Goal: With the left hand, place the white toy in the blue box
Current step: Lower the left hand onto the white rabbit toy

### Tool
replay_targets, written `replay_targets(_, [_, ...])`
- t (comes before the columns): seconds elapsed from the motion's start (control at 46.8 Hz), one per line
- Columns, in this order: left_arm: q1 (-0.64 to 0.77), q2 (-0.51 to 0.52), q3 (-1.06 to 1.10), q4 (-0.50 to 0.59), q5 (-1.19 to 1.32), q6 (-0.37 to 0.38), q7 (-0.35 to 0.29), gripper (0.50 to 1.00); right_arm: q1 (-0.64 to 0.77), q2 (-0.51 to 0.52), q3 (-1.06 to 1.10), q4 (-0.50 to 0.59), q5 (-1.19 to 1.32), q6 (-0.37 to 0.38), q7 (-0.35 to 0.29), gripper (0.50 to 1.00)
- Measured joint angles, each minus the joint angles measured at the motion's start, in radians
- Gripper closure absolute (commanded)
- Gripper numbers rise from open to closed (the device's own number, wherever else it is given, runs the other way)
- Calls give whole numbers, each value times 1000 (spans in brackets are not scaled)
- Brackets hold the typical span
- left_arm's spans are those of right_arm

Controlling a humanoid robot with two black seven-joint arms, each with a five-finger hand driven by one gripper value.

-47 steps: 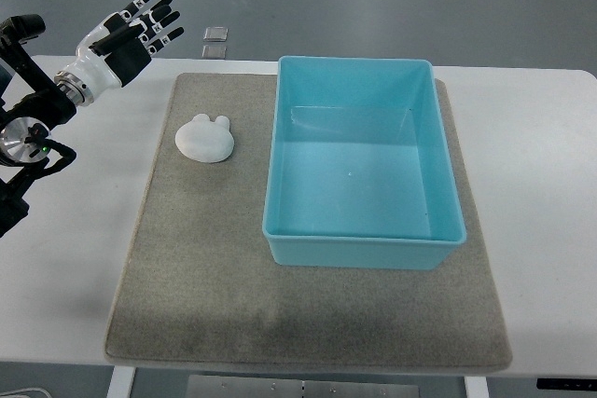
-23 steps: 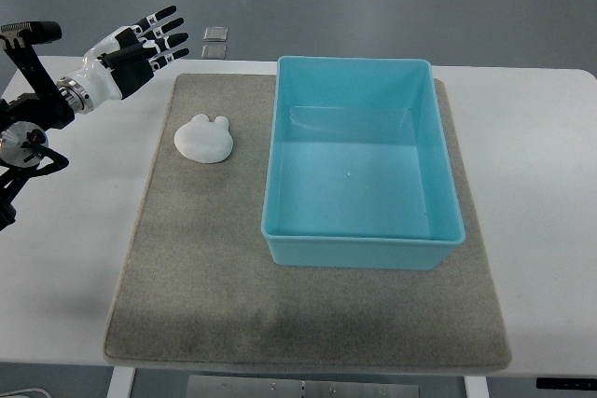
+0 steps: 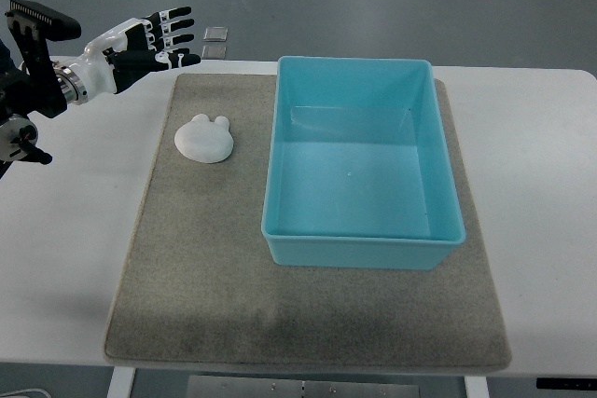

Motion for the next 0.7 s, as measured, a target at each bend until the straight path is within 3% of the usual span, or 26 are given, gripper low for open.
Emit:
replay_targets(0.342, [5, 23, 12, -115, 408, 6, -9, 519, 1, 0, 0, -1, 0, 0, 0, 564])
replay_targets(0.705, [13, 44, 47, -170, 771, 5, -70, 548, 1, 0, 0, 0, 0, 0, 0, 564])
